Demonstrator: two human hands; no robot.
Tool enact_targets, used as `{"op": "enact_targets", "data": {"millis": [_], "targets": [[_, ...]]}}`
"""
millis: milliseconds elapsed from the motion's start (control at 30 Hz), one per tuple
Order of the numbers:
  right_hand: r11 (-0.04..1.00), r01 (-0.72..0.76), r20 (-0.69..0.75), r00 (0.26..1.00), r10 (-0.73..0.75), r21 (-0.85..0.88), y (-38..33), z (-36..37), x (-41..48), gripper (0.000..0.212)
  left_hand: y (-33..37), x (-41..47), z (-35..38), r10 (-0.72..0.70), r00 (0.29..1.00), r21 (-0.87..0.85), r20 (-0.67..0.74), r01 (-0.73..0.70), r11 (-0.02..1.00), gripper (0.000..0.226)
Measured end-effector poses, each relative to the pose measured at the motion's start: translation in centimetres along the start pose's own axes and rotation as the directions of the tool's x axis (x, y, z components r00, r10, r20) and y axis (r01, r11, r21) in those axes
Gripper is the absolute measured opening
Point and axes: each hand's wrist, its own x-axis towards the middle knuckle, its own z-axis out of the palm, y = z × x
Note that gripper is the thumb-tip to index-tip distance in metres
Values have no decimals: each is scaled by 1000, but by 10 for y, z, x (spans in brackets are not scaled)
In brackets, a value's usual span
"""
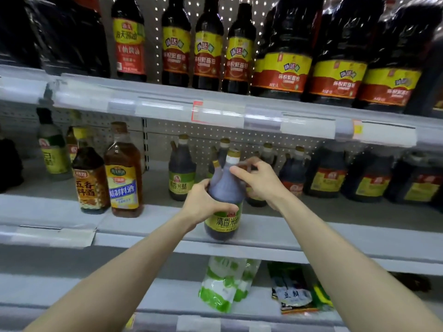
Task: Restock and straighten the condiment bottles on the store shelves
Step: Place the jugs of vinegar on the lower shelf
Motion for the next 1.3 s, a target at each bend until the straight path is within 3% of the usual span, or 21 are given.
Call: {"op": "enact_targets", "data": {"millis": [133, 533, 700, 833, 900, 1100, 1300], "targets": [[994, -17, -28, 999, 20, 105, 29, 8, 30, 17, -22, 28, 6, -11, 1000, 40, -16, 12, 999, 76], [1000, -4, -62, 998, 6, 28, 52, 20, 54, 15, -45, 53, 5, -83, 996, 39, 42, 81, 996, 87], [997, 0, -56, 998, 4, 77, 55, 21, 41, 14, -49, 45, 2, -93, 988, -70, 124, 102, 992, 72], [988, -126, -62, 989, 131, 87, 61, 22, 27, 52, -52, 25, -3, -80, 988, -248, 134, 112, 962, 76], [970, -200, -52, 977, 209, 135, 66, 27, 16, 60, -55, 14, -3, -114, 986, -303, 125, 147, 942, 80], [923, -271, -26, 957, 288, 272, 75, 41, -10, 55, -50, -2, 4, -104, 991, -449, 88, 133, 883, 58], [893, -268, -25, 955, 297, 362, 84, 48, -17, 50, -50, -5, 14, -107, 992, -485, 69, 127, 865, 51]]}}
